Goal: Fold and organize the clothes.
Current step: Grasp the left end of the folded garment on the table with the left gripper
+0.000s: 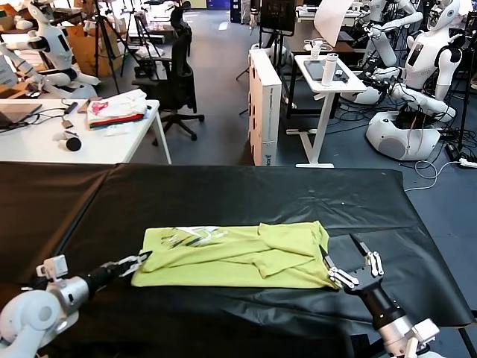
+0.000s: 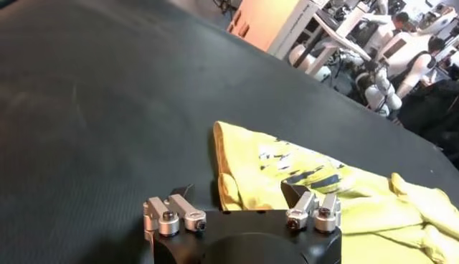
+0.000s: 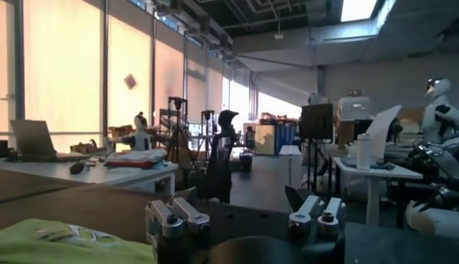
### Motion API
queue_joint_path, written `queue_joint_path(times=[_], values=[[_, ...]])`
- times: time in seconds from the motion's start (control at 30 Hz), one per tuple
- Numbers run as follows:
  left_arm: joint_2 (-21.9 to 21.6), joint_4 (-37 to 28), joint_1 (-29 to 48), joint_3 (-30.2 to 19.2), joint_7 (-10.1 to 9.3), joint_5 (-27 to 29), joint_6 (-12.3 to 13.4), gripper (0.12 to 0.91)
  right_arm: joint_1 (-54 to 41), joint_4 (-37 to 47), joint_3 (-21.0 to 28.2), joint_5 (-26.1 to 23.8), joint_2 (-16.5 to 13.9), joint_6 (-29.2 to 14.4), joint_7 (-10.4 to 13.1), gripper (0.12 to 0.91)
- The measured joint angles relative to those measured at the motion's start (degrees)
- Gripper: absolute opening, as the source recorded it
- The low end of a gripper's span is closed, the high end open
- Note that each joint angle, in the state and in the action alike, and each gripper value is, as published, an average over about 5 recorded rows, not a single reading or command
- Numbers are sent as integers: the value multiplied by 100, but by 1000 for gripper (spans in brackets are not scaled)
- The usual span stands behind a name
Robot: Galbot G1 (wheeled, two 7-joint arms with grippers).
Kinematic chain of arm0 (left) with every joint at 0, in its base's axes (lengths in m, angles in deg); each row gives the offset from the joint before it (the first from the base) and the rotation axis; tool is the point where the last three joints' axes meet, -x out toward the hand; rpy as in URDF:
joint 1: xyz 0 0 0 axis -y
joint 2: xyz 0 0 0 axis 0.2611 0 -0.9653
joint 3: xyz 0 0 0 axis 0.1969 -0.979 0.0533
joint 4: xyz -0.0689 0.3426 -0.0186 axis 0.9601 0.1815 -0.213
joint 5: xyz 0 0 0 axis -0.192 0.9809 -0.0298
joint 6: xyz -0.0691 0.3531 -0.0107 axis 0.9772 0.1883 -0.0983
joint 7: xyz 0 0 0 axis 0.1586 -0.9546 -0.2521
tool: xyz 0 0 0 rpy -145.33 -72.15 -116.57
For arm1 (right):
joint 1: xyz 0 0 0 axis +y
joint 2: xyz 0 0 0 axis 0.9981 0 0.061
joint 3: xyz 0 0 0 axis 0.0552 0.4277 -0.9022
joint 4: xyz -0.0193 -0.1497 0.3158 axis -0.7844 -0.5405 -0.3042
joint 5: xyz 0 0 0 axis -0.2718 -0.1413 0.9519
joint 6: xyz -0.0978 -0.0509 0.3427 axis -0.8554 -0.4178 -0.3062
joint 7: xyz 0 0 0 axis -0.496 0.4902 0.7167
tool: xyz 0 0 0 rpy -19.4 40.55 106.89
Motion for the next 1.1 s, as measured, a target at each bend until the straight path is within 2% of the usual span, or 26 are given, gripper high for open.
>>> queue_joint_path(times=[0.93,1.03,1.1], values=[[346,37,67,-235,120,93,-1,907,-42,-85,73,-33,162,25,26,907],[342,18,76,-234,100,92,-2,877,-54,-104,88,-41,179,27,31,907],[338,2,73,-229,82,104,-2,800,-69,-114,108,-54,194,30,35,907]])
